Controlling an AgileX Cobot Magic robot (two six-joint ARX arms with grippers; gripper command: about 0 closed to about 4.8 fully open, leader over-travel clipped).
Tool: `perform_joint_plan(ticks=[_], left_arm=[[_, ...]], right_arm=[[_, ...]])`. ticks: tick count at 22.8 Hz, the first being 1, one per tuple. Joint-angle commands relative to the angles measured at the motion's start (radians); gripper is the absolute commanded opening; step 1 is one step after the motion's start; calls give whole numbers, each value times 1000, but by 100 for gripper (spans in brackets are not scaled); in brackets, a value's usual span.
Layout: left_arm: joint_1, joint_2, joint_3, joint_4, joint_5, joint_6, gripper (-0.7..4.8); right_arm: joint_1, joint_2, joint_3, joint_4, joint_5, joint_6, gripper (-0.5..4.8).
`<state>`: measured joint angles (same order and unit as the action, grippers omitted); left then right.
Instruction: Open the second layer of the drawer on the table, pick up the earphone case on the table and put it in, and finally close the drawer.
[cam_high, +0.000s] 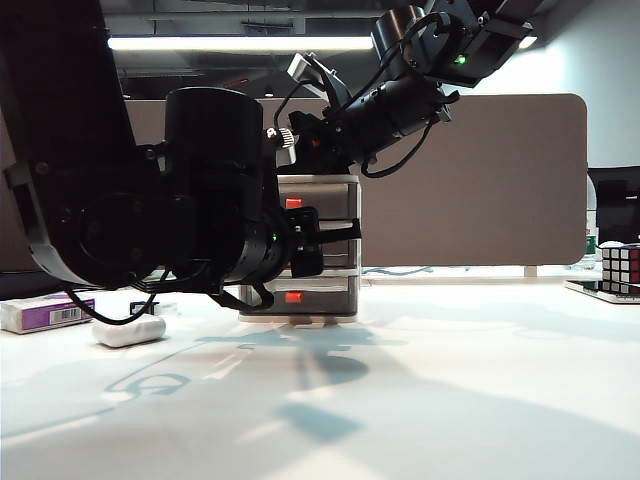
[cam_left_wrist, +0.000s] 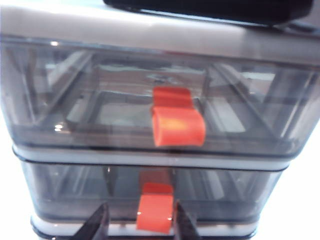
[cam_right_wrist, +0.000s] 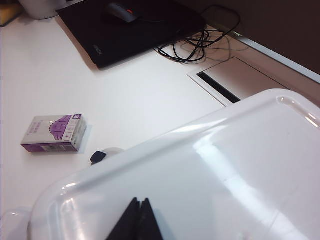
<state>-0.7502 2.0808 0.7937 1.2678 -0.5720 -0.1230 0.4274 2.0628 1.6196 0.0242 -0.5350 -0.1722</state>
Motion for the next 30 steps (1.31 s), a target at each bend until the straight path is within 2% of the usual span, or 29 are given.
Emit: perform_joint_plan(ticks=[1, 10, 21, 25, 30], left_arm=[[0, -2, 2, 13, 35, 7, 150], [4, 23, 42, -24, 60, 8, 147], [4, 25, 51, -31, 8, 12, 146], [3, 25, 51, -31, 8, 11, 110], [3, 25, 52, -19, 9, 11, 110]], right_arm=[[-2, 4, -3, -43, 9, 6, -5], [-2, 4, -3, -43, 8, 6, -5], [-2, 4, -3, -47, 9, 6, -5], [-2, 4, -3, -47, 9, 6, -5], [-2, 4, -3, -48, 9, 6, -5]])
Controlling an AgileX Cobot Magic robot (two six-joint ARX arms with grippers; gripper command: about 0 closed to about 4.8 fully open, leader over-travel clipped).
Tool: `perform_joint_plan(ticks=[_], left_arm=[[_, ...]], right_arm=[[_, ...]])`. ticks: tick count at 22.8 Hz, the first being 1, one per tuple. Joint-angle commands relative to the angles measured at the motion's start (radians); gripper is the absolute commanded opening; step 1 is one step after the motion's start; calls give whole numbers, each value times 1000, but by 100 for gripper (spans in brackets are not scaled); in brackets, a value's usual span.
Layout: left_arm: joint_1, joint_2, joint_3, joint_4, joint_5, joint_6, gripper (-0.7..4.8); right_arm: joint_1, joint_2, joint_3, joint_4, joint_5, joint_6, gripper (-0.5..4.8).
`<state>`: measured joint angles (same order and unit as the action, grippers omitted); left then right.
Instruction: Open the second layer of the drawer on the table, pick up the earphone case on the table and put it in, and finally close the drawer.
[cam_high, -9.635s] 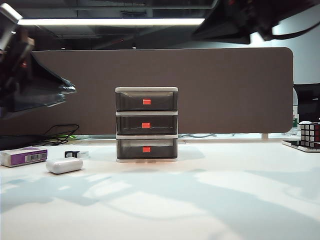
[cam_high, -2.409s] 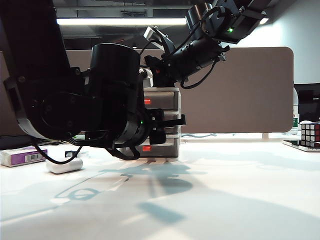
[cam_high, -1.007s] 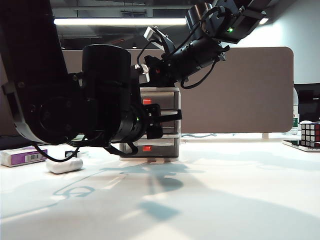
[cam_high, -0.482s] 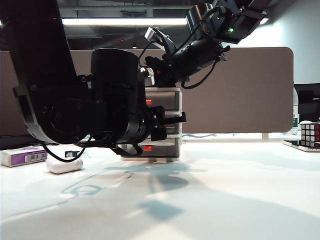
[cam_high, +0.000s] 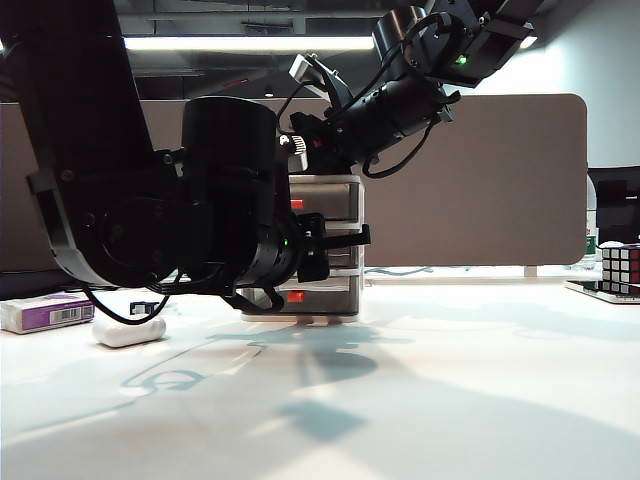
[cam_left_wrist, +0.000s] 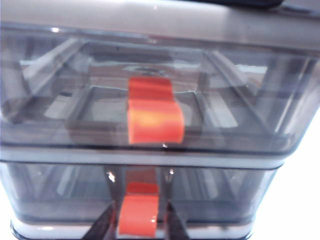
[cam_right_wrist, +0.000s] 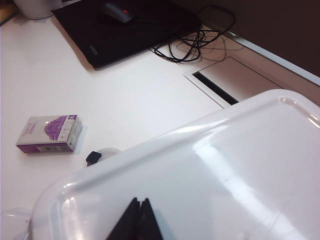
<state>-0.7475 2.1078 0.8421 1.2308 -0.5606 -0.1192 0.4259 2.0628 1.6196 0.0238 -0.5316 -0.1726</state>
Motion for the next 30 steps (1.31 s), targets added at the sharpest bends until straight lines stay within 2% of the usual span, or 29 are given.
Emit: perform_joint_plan(ticks=[1, 3, 5, 14, 21, 30], left_arm=[[1, -2, 3, 21, -3, 7, 73], [1, -2, 3, 27, -3, 7, 20], [1, -2, 3, 29, -3, 7, -6], [-2, -2, -3, 31, -4, 8, -6], [-32, -3, -55, 54, -65, 8, -6], [-161, -9, -125, 118, -166, 16, -6]], right_arm=[[0, 4, -3, -48, 5, 6, -5], [0, 4, -3, -50, 5, 6, -5], [0, 4, -3, -51, 6, 6, -5], [0, 4, -3, -53, 6, 7, -5], [0, 4, -3, -54, 6, 7, -5], [0, 4, -3, -57, 6, 8, -5]])
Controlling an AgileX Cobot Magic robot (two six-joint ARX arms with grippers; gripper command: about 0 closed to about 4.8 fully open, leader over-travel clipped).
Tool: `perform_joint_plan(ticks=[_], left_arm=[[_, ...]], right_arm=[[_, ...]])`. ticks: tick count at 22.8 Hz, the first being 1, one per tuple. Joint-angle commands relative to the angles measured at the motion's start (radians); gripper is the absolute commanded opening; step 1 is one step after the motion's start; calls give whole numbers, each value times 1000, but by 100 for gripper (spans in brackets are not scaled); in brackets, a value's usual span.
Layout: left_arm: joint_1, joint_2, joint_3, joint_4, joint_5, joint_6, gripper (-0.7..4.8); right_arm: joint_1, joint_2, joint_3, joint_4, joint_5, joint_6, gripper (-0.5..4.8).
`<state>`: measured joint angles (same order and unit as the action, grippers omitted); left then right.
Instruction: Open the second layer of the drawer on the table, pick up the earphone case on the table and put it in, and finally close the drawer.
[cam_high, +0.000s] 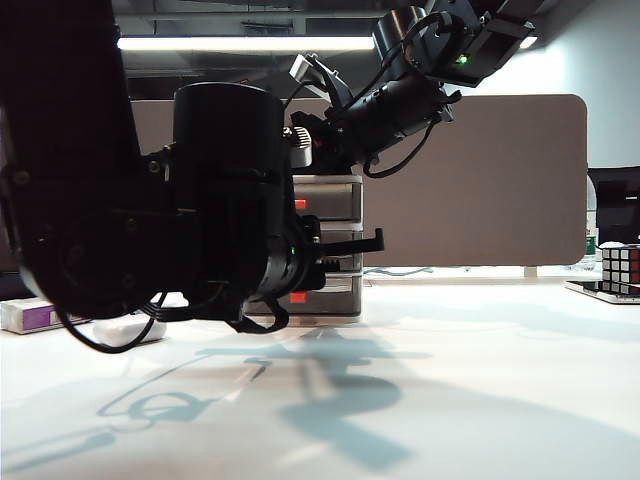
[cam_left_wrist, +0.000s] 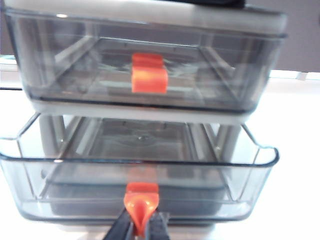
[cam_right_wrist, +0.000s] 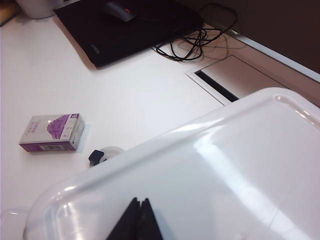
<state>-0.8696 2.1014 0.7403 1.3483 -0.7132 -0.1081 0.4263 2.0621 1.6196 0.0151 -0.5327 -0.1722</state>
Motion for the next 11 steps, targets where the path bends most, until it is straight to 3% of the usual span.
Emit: perform_joint_plan(ticks=[1, 11], left_arm=[[-50, -7, -35, 7, -29, 4, -6], [-130, -104, -221, 74, -95, -23, -6]], right_arm=[[0, 5, -3, -48, 8, 7, -5], [0, 46, -3, -50, 7, 16, -5]])
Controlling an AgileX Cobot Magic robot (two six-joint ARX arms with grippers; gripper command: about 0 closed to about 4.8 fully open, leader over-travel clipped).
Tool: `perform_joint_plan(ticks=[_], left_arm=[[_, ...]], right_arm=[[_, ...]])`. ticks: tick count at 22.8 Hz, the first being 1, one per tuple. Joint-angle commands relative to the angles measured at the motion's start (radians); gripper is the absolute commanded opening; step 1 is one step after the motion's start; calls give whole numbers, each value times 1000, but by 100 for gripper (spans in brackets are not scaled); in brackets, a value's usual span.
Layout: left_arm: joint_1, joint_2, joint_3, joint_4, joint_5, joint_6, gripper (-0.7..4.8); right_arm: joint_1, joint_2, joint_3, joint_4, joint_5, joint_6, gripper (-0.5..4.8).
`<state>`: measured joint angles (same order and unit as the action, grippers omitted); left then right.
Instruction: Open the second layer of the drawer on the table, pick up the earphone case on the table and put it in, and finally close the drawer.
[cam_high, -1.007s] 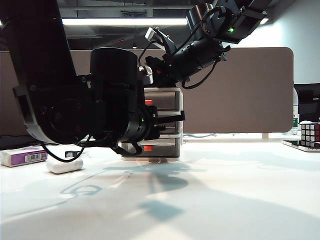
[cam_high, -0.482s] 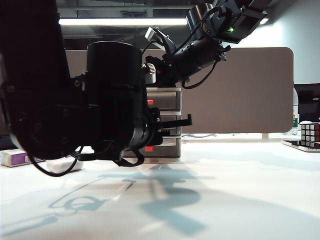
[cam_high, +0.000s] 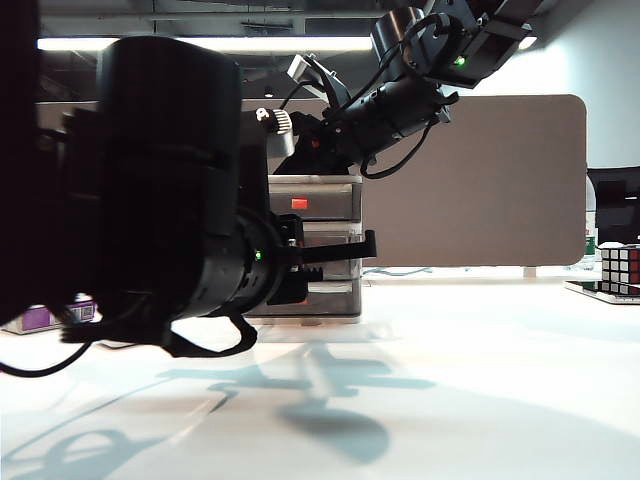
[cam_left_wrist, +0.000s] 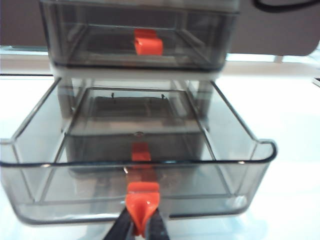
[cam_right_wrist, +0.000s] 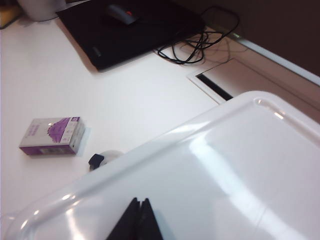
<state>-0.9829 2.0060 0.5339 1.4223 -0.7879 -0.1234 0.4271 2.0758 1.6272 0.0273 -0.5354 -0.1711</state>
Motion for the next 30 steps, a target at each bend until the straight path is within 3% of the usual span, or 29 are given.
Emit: perform_joint_plan(ticks=[1, 4, 5, 7, 9, 11, 13, 14, 18, 22, 23, 25, 27, 30], left_arm=[[-31, -9, -20, 0, -30, -8, -6], [-36, -9, -20, -3, -39, -8, 19], [-36, -9, -20, -3, -40, -8, 62], [-36, -9, -21, -10, -45, -8, 200], [-38, -9, -24, -14, -45, -8, 256], [-51, -13, -54, -2, -59, -7, 278], [-68, -42, -106, 31, -134, 0, 279], [-72, -64, -131, 31, -141, -34, 279], [-76, -245, -252, 31, -127, -26, 271], [-76, -476, -327, 10, -48, 95, 174], [-73, -534, -347, -21, -45, 125, 174], [-40, -653, -378, -127, -27, 158, 174], [33, -789, -383, -344, 64, 138, 174], [246, -942, -356, -669, 338, 32, 174]], right_arm=[[0, 41, -11, -66, 8, 14, -5], [0, 42, -10, -60, -3, 14, -5], [0, 42, -10, -59, -8, 14, -5], [-1, 42, -10, -58, -10, 14, -5], [-1, 42, -10, -58, -10, 15, -5], [-1, 42, -10, -58, -10, 15, -5], [-1, 42, -10, -59, -10, 15, -5], [-1, 42, -10, -59, -10, 15, -5], [-1, 41, -10, -56, -10, 15, -5], [-1, 41, -9, -54, -10, 19, -5], [-1, 41, -9, -54, -11, 19, -5], [-1, 40, -9, -53, -23, 22, -5], [-1, 40, -9, -56, -26, 35, -5], [-1, 40, -9, -57, -44, 42, -5]])
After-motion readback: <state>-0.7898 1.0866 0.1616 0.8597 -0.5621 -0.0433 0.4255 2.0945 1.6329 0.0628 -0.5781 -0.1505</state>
